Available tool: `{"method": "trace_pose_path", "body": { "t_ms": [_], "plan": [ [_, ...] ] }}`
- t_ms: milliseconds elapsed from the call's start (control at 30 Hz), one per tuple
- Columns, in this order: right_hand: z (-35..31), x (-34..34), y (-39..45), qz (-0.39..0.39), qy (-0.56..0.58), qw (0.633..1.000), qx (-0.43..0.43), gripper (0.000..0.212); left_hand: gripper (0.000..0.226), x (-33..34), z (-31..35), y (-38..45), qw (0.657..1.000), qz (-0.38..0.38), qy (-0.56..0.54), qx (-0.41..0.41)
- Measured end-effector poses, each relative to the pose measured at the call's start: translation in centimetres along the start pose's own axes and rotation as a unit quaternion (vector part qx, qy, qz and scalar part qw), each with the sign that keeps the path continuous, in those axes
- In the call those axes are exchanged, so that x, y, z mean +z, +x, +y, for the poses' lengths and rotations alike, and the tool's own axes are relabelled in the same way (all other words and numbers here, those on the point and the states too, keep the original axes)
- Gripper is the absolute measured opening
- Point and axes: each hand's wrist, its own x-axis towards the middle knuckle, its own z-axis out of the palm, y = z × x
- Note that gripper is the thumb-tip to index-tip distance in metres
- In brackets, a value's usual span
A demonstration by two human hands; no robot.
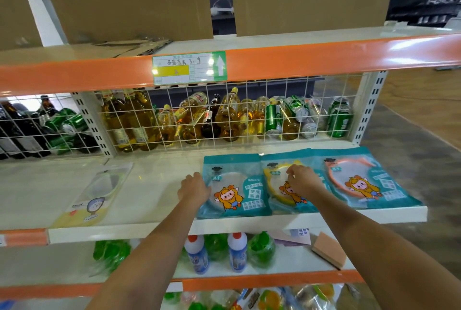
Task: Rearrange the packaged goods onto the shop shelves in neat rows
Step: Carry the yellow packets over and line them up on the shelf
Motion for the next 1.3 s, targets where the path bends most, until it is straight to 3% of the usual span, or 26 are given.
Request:
{"method": "trace_pose_path", "body": {
  "t_ms": [300,600,767,1033,1300],
  "plan": [
    [-2.3,-1.7,0.1,0.000,-0.053,0.998,-0.041,0.035,0.040,-1.3,1.3,0.3,0.996,0.012,0.070,0.055],
    [-7.2,-1.5,-1.3,-0.012,-0.125,0.976,-0.178,0.039,0.040,-3.0,2.9,-2.7,0.976,0.056,0.172,0.121],
    [-9.2,-0.3,-2.1,-0.045,-0.151,0.961,-0.227,0.040,0.040,-3.7,2.0,-4.8,0.983,0.043,0.156,0.091],
    [-14.6,2.1,-4.5,-0.035,-0.144,0.933,-0.327,0.038,0.040,-5.6,-3.5,-8.9,0.991,0.067,0.118,0.016],
    [-23.0,4.8,-9.2,-0.041,-0.103,0.893,-0.437,0.039,0.041,-8.6,-11.5,-13.4,0.983,0.071,0.124,-0.117]
  ]
}}
